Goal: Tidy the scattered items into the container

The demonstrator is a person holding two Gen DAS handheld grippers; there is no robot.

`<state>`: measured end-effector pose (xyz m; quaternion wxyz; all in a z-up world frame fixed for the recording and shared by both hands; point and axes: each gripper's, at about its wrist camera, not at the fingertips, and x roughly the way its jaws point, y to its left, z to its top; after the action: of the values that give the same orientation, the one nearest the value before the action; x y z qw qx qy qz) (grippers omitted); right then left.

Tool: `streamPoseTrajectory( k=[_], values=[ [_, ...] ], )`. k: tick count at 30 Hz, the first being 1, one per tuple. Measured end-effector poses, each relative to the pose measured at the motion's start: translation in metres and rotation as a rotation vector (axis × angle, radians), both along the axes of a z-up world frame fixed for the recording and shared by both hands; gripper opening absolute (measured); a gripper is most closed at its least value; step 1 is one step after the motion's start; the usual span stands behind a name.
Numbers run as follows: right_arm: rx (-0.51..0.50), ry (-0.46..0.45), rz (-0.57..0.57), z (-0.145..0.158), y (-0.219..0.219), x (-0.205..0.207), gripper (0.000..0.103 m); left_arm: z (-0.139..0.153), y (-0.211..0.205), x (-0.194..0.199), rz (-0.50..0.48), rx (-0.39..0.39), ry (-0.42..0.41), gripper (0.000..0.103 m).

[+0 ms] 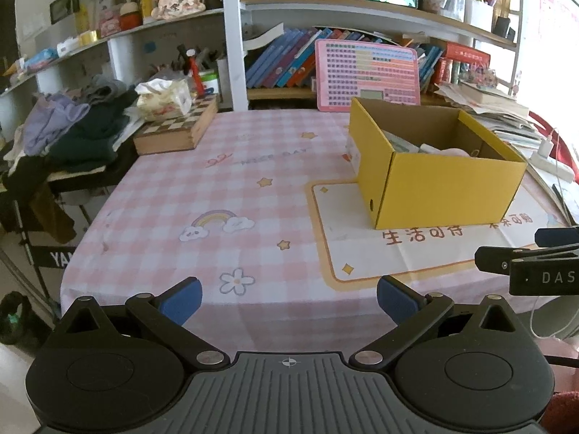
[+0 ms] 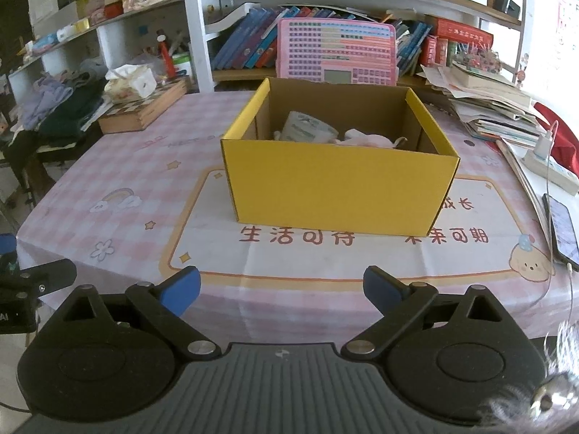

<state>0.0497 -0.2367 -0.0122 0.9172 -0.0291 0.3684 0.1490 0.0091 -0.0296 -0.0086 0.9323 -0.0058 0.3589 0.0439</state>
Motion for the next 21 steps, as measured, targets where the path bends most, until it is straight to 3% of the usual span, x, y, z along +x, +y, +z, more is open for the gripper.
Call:
streamPoseTrajectory(
  k=[21],
  values=[
    [0.003, 0.018, 0.008, -0.0029, 0.0044, -0.0050, 0.098, -0.0015, 0.0036, -0.0075, 0.014, -0.015, 0.009, 0.103]
  ],
)
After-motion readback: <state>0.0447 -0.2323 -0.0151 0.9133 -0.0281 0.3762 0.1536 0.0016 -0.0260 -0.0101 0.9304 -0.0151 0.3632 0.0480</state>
